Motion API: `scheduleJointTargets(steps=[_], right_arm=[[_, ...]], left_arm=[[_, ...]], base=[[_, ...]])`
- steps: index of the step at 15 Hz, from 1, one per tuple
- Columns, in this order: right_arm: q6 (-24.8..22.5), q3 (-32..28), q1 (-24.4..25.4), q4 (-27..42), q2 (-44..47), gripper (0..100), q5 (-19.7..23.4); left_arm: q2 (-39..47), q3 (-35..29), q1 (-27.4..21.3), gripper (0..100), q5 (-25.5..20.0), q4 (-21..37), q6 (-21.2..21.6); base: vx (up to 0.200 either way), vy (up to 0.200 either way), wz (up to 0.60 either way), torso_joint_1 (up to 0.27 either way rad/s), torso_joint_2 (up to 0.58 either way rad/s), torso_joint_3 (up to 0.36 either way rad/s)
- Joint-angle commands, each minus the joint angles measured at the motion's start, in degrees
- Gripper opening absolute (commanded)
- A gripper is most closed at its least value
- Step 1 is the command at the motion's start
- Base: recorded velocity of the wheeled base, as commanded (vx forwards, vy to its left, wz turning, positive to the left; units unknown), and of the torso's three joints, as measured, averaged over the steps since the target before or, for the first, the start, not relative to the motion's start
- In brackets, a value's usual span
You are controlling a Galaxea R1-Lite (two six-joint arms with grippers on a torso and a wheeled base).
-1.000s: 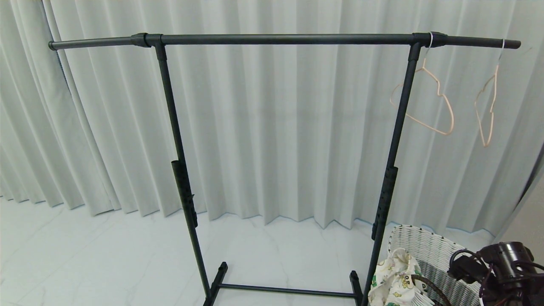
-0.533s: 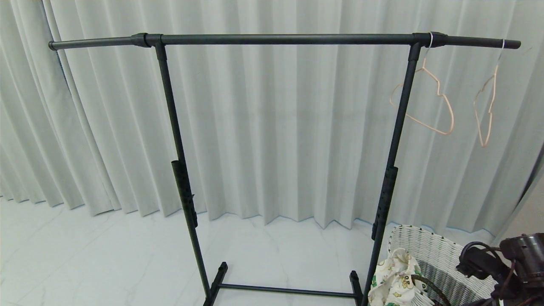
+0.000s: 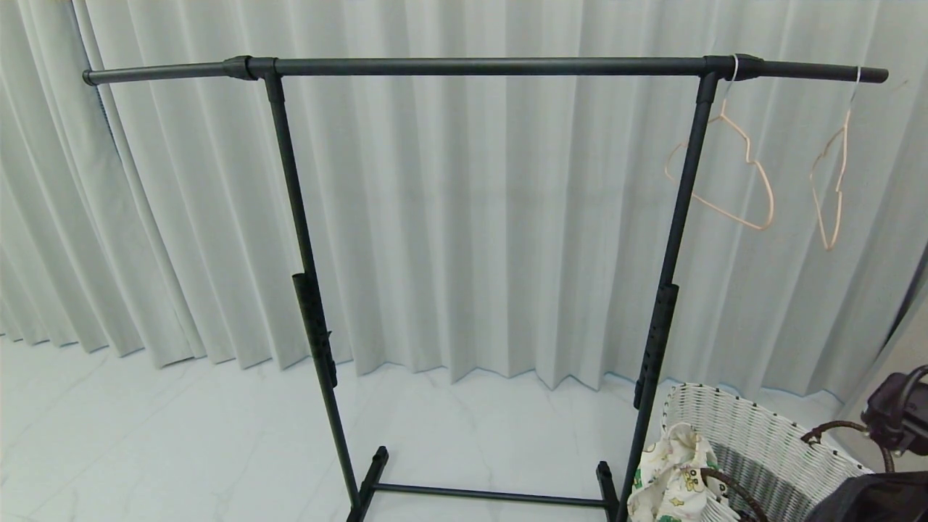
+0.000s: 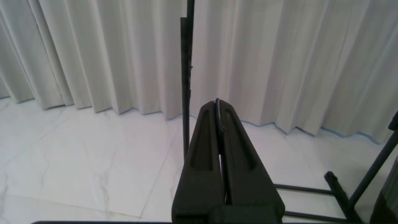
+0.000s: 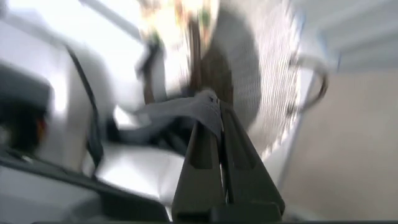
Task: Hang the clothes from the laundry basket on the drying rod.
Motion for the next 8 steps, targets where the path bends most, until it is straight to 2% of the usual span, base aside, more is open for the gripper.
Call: scheduleJointTargets(steps=[1,4,8], right_arm=[[1.11,-3.32,3.89,0.21,-2.98,0,0.01],[2.87,-5.78,8.11,-0.14,-0.87,0,0.36],[9.63,-9.3,16.46,-2.25,3.61,0,0.36]], left_arm=[[0.0,0.01,0.04,0,0.01,-0.05,-0.01],[0.0,0.01,0.04,0,0.01,-0.05,-0.01],[0.0,0.01,0.04,0,0.01,-0.05,-0.1]], base=[[-0.2,0.0,0.0,0.007,0.01,-0.002],[-0.2,0.0,0.0,-0.002,0.0,0.007],[-0.2,0.0,0.0,0.002,0.0,0.005]])
